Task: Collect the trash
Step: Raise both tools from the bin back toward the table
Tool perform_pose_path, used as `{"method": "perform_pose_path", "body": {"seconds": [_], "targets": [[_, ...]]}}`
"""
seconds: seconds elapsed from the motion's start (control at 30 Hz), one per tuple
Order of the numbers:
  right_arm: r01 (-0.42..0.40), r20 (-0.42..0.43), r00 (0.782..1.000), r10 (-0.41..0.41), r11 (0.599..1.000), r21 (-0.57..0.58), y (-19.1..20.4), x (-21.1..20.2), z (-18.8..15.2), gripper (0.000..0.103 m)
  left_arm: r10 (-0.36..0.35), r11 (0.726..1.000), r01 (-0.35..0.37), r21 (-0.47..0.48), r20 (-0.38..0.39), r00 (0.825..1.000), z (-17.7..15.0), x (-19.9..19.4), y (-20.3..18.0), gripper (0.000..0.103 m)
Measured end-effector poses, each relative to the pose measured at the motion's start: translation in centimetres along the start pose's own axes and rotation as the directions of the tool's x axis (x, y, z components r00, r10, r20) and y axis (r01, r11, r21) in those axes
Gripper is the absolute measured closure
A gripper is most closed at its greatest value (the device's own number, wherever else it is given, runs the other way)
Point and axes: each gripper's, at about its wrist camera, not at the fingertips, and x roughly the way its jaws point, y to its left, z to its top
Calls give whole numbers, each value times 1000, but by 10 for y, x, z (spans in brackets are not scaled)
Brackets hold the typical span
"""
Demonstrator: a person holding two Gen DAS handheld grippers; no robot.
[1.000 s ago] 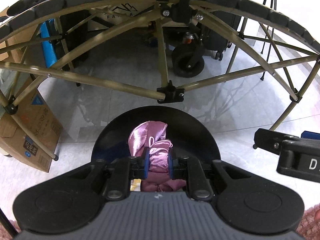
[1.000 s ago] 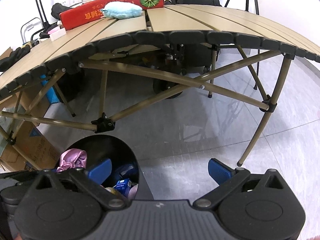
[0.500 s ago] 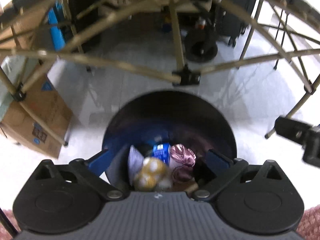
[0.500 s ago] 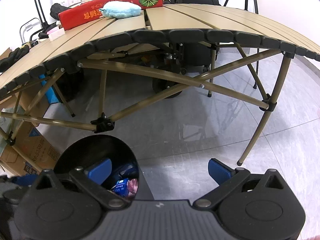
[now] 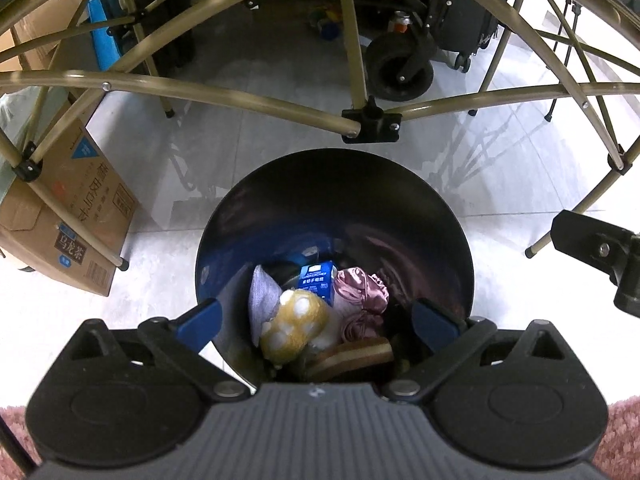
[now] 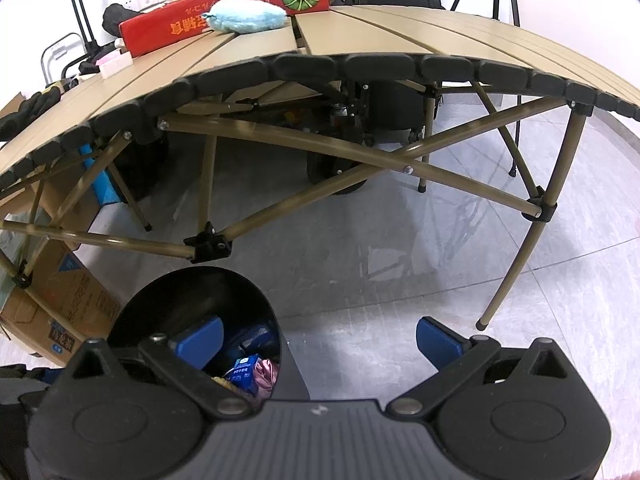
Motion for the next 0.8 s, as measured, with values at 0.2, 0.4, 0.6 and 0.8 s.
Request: {"method": "perform_pose_path", "body": {"seconds": [0.2,0.4,0.6,0.8], "targets": [[-1,-1,1000,1,1000,0,0,0,0,0,6,1000,-6,6,-25,1000,1,-3,1,0],[-26,10,1000,26,1000,2,2,-7,1,0,-3,1000,4,22,-42,999,-3,-17,7,0],[-60,54,997,60,998,-12,5,-24,3,0,26,999,-25,41,-20,999,-8,-35,16,0],[-85,91,992,88,996,-32,9,-40,5,0,47,998,-49,45,53,997,-7,-58,23,0]]}}
